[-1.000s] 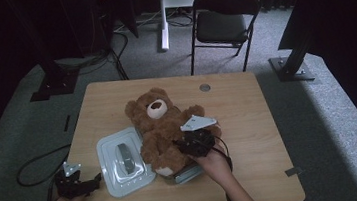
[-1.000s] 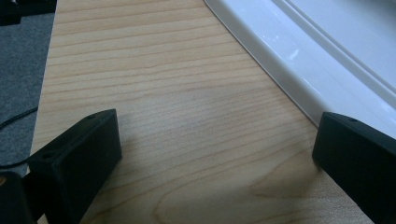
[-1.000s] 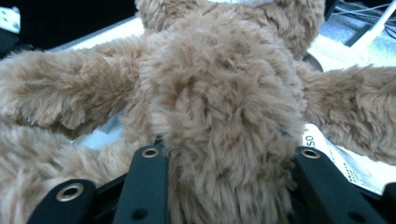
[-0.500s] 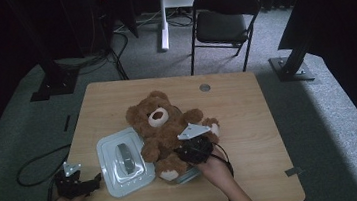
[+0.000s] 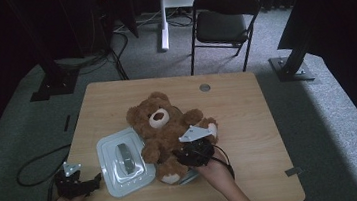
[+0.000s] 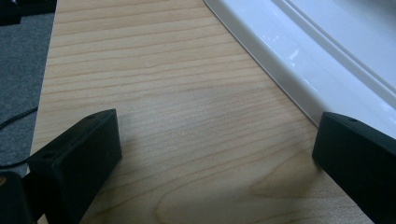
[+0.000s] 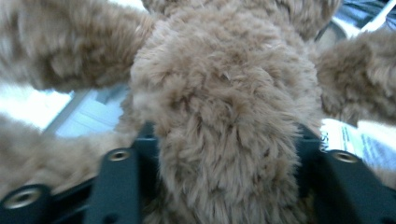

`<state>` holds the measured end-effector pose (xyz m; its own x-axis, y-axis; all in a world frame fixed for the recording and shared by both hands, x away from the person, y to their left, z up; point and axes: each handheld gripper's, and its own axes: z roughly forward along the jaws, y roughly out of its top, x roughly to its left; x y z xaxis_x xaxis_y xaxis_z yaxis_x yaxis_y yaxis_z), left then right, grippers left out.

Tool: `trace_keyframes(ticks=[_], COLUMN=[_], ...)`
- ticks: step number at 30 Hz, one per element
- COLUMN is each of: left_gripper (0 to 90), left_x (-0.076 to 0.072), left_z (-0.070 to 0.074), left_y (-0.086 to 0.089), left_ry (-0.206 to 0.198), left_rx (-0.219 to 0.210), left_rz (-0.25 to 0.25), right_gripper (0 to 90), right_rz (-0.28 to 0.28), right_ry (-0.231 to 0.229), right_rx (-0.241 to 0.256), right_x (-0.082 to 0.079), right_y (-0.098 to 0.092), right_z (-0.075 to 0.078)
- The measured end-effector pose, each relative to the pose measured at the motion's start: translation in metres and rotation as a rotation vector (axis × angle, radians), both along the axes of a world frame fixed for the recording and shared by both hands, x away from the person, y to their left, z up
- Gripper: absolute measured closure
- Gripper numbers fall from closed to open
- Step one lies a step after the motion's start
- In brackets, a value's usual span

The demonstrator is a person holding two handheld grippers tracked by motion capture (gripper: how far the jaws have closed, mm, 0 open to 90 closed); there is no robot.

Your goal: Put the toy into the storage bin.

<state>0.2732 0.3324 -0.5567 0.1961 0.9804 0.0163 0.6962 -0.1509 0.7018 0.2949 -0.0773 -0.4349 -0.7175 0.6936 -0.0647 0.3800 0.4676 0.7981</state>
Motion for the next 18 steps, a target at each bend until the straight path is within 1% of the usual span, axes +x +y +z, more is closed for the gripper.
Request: trace_keyframes(ticks=[3,7,9,11,12,14,15,18], left_gripper=[1.9,1.9,1.9,1.9,1.9,1.8,1.8,1.9], left_x=[0.0,0.0,0.0,0.0,0.0,0.0,0.0,0.0], left_z=[0.0,0.0,0.0,0.0,0.0,0.0,0.0,0.0], left_y=[0.0,0.0,0.0,0.0,0.0,0.0,0.0,0.0], left_ry=[0.0,0.0,0.0,0.0,0.0,0.0,0.0,0.0], left_rx=[0.0,0.0,0.0,0.0,0.001,0.0,0.001,0.001], left_rz=[0.0,0.0,0.0,0.0,-0.001,0.0,0.0,-0.001], right_gripper=[36.9,31.0,30.0,29.5,27.6,23.2,19.7,14.4], right_rz=[0.01,0.009,0.001,0.003,0.013,0.001,-0.001,-0.014], right_ry=[-0.004,0.0,-0.017,-0.048,-0.047,-0.054,-0.05,-0.048], right_rx=[0.017,0.068,0.105,0.126,0.138,0.159,0.174,0.208], right_x=[-0.003,-0.005,-0.004,-0.003,-0.001,0.004,0.008,0.018], right_y=[-0.002,-0.005,-0.007,-0.007,-0.007,-0.004,-0.002,0.006], right_z=[0.01,0.026,0.035,0.046,0.052,0.063,0.068,0.081])
